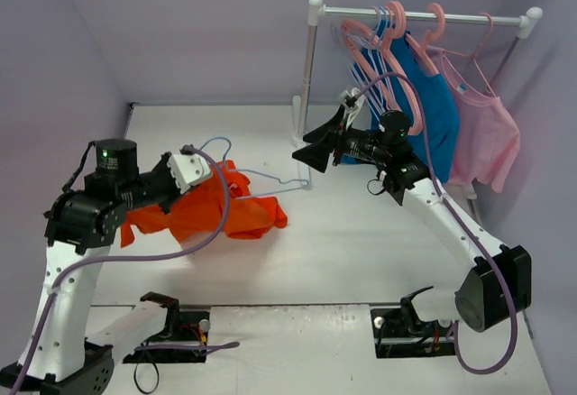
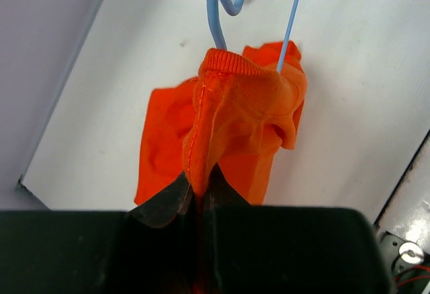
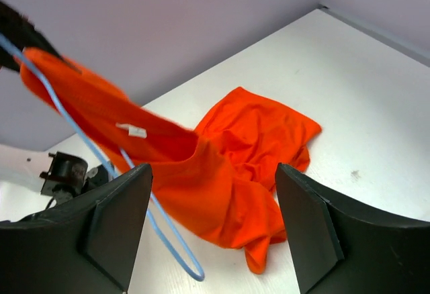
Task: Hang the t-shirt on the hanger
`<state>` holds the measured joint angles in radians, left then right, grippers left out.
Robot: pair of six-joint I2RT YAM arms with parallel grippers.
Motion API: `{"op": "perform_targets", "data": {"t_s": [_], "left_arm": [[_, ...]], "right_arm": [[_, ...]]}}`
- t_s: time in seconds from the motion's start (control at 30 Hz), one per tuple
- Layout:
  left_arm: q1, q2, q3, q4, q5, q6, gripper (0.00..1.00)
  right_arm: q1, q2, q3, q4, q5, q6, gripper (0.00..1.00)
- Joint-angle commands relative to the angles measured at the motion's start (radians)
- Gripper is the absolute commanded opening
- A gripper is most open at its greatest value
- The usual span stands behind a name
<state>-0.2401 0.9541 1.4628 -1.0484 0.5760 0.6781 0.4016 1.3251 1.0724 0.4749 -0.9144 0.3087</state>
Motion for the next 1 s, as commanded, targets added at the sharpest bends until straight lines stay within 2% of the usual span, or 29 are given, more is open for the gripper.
{"op": "perform_targets", "data": {"t_s": [0.0,0.2,0.37,0.67,0.97], "left_arm": [[-0.002,-0.061,-0.085,0.068,-0.050,0.028,0.00],[-0.005,-0.133,-0.178,0.065,-0.056,0.011,0.00],[-0.007,-0.199,-0.244,0.065,-0.060,0.011,0.00],[-0.022,-0.224,-0.240,0.062,-0.064,0.020,0.00],[-0.031,-0.230,-0.248,0.061,-0.054,0.015,0.00]], "right_arm": [[0.000,-0.049,0.078,-0.008,0.067,0.087,0.68],[0.071,0.033,0.046,-0.039,0.099,0.127,0.63],[0.189,0.182,0.056,-0.049,0.070,0.149,0.62],[0.283,0.396,0.150,-0.058,-0.060,0.166,0.64],[0.342,0.490,0.214,-0.059,-0.136,0.129,0.62]]}}
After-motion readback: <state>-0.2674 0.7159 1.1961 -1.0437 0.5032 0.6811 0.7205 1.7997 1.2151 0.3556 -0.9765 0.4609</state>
